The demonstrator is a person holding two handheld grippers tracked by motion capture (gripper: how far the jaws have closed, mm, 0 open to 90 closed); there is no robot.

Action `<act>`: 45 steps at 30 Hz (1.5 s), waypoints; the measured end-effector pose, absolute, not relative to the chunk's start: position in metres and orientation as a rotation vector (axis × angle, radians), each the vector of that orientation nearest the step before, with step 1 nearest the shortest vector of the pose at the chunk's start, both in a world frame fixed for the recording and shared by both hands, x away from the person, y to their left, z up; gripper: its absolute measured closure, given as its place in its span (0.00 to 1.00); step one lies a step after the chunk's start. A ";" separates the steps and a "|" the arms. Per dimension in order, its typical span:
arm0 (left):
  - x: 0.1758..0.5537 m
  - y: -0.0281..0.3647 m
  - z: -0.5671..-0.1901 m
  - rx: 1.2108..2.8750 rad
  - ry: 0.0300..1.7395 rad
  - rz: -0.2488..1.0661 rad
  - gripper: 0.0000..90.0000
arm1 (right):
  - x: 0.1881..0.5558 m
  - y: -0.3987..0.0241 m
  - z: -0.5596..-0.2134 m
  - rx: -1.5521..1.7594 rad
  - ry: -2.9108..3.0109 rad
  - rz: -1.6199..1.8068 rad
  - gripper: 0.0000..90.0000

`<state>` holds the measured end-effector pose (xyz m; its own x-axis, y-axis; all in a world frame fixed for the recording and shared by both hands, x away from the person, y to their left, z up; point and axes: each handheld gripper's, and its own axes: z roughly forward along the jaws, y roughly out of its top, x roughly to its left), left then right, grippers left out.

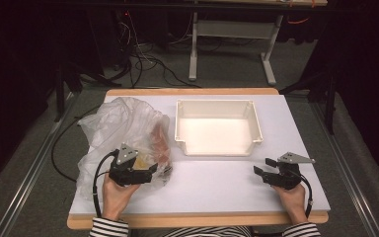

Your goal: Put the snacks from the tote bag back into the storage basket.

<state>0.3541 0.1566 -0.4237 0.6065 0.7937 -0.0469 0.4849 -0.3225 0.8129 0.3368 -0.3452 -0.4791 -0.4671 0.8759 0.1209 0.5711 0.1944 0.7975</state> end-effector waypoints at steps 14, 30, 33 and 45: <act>0.364 0.169 -0.458 2.012 1.119 0.425 0.16 | 0.337 -0.345 -0.479 1.353 2.111 1.159 0.39; 0.370 0.163 -0.473 2.087 1.138 0.392 0.19 | 0.336 -0.344 -0.479 1.351 2.107 1.153 0.38; 0.371 0.158 -0.478 2.159 1.144 0.396 0.23 | 0.336 -0.345 -0.479 1.351 2.110 1.154 0.38; 0.362 0.155 -0.476 2.175 1.065 0.407 0.66 | 0.336 -0.345 -0.479 1.352 2.103 1.160 0.38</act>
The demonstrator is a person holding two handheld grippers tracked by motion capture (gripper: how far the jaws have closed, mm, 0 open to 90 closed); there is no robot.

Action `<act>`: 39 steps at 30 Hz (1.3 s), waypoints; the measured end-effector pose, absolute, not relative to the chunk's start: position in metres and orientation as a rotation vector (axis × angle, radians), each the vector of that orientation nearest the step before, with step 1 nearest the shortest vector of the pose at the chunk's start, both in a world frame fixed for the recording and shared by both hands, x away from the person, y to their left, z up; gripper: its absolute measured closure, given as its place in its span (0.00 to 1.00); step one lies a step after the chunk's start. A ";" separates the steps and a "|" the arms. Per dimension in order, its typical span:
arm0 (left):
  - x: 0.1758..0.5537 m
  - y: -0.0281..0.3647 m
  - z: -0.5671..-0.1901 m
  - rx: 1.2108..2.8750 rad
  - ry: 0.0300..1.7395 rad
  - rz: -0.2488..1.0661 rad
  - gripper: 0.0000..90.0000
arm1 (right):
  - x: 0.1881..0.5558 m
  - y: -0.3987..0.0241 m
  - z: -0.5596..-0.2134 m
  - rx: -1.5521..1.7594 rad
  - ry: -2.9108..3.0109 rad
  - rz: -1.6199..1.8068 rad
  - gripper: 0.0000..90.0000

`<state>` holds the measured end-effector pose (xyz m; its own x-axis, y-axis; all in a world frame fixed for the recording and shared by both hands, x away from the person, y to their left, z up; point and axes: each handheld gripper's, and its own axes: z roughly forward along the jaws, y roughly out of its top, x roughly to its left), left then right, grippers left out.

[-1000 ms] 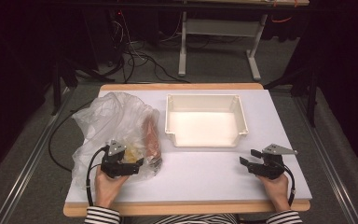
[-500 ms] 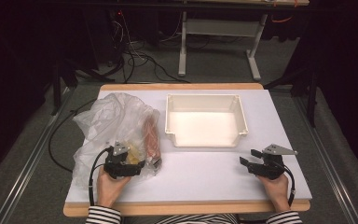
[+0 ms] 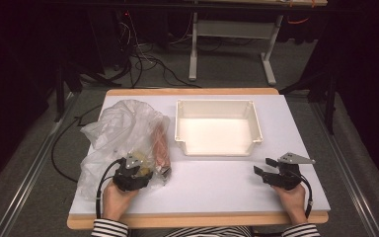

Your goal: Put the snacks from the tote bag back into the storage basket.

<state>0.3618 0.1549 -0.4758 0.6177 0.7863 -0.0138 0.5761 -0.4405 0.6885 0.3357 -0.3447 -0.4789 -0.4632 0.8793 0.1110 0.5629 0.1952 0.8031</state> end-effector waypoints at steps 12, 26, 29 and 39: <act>0.348 0.143 -0.474 2.219 0.963 0.409 0.99 | 0.336 -0.345 -0.479 1.353 2.103 1.161 0.38; 0.328 0.117 -0.466 2.245 0.828 0.418 0.99 | 0.336 -0.345 -0.479 1.354 2.100 1.164 0.38; 0.325 0.111 -0.464 2.226 0.802 0.384 0.99 | 0.336 -0.345 -0.479 1.353 2.102 1.166 0.38; 0.319 0.093 -0.460 2.232 0.736 0.357 0.99 | 0.335 -0.345 -0.479 1.347 2.099 1.170 0.38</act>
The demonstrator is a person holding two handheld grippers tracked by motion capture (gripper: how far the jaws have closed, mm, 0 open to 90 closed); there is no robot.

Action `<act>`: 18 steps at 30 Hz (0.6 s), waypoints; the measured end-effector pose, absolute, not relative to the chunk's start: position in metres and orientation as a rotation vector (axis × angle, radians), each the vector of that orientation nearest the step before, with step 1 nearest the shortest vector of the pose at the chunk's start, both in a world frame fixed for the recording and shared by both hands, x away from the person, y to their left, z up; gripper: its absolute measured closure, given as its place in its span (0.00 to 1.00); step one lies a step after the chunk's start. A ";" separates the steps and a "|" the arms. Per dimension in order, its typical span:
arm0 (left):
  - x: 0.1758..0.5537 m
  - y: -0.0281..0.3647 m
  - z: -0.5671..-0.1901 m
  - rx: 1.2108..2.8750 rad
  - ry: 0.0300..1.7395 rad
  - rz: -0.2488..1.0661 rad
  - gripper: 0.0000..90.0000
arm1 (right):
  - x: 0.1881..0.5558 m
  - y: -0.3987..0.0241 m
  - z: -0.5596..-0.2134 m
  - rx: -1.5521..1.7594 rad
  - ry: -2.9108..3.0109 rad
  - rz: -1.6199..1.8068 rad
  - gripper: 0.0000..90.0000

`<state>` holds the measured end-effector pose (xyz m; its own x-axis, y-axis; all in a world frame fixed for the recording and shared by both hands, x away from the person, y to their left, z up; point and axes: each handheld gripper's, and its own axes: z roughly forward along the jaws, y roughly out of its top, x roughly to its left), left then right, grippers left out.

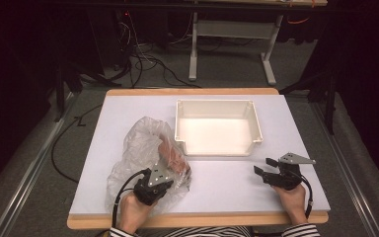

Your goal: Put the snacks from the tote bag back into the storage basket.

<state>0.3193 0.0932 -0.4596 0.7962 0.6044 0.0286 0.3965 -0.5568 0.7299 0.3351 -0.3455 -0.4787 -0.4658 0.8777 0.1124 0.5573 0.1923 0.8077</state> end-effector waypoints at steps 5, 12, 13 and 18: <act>0.318 0.081 -0.457 2.238 0.699 0.344 0.99 | 0.335 -0.345 -0.479 1.342 2.100 1.173 0.38; 0.317 0.068 -0.454 2.241 0.655 0.310 0.99 | 0.334 -0.345 -0.479 1.354 2.094 1.173 0.38; 0.317 0.068 -0.454 2.241 0.655 0.310 0.99 | 0.334 -0.345 -0.479 1.354 2.094 1.173 0.38; 0.317 0.061 -0.454 2.232 0.637 0.293 0.99 | 0.334 -0.345 -0.479 1.350 2.097 1.170 0.38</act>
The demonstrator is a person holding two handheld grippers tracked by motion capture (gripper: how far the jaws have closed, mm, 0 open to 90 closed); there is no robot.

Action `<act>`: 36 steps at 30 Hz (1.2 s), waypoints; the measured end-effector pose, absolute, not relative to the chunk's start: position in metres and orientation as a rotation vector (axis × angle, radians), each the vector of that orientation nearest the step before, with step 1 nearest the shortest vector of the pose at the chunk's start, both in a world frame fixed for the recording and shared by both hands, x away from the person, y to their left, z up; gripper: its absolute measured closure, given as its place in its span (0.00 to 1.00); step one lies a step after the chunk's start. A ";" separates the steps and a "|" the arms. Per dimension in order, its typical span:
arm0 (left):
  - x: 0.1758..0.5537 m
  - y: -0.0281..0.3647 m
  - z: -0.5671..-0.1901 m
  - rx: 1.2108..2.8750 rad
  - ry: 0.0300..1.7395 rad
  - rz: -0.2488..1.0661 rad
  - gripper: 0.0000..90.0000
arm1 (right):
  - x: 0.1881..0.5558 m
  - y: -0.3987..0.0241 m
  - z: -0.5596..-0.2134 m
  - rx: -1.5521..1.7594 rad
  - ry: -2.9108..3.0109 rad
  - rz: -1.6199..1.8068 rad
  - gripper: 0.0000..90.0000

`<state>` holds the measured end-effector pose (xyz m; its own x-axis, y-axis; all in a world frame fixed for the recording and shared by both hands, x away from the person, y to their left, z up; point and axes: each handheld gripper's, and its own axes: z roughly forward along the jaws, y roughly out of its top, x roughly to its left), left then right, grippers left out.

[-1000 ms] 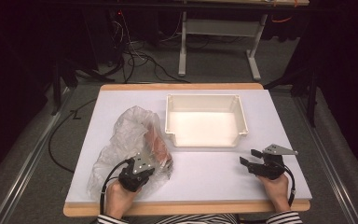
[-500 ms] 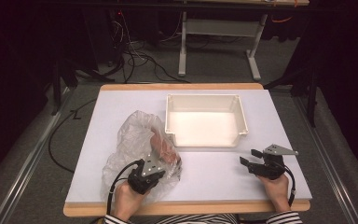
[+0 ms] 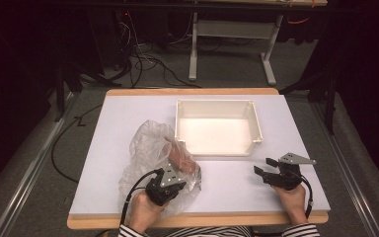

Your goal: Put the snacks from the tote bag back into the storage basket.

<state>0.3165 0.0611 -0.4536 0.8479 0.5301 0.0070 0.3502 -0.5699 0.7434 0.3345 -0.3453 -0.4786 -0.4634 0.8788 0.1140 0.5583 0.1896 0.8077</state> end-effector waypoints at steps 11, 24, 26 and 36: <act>0.315 0.043 -0.453 2.187 0.589 0.219 0.99 | 0.335 -0.345 -0.479 1.342 2.101 1.170 0.38; 0.314 0.016 -0.449 2.174 0.550 0.209 0.99 | 0.335 -0.345 -0.479 1.340 2.101 1.168 0.38; 0.314 0.010 -0.449 2.164 0.556 0.201 0.99 | 0.335 -0.345 -0.479 1.340 2.102 1.169 0.38; 0.313 -0.007 -0.446 2.150 0.529 0.200 0.99 | 0.334 -0.345 -0.479 1.339 2.102 1.170 0.39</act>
